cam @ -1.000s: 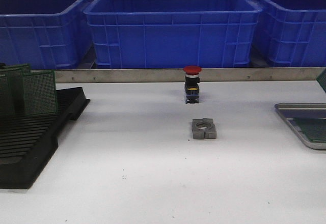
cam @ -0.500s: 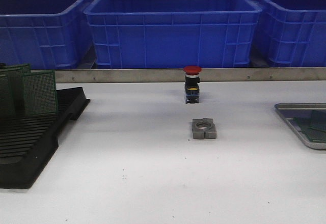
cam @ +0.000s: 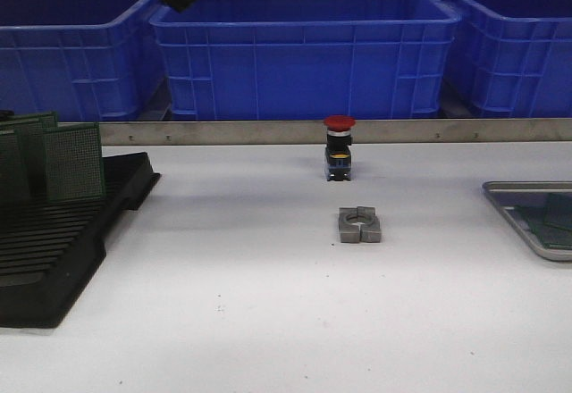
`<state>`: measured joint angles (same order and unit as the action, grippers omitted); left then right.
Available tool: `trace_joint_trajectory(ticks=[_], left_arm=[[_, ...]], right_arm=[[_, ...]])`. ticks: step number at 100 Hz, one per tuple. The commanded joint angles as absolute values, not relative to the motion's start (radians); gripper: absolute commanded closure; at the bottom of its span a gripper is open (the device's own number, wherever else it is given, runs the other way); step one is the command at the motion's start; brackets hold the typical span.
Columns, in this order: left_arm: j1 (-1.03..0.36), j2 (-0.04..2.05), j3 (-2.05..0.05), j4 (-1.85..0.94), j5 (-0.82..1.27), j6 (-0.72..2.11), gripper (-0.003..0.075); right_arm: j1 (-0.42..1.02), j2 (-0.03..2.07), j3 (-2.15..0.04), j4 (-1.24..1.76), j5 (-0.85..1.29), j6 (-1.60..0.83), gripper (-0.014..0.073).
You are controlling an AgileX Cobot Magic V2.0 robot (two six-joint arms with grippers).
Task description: Place circuit board on tray
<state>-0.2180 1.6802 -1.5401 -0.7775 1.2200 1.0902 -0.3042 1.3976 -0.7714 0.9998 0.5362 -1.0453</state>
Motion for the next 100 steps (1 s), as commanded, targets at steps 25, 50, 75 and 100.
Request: trace_joint_trajectory(ticks=[25,50,75,100], left_arm=[[-0.078,1.427,-1.467,-0.833,1.067,0.994,0.0741],[-0.078,1.119,-1.148,-0.864,0.692,0.989,0.0741],[-0.078,0.834,-0.827,-0.957,0.42,0.99,0.0741],[-0.078,0.544,-0.577,-0.975,0.304,0.995,0.0741]], right_arm=[[-0.096,1.087,-0.697,1.034,0.366,-1.103,0.0654],[0.008,0.794,-0.585,1.034,0.294,-1.103,0.0654],[0.008,0.461,-0.462,1.034,0.251,-1.103,0.0654],[0.008,0.147,-0.36,1.034,0.27,-1.103,0.0654]])
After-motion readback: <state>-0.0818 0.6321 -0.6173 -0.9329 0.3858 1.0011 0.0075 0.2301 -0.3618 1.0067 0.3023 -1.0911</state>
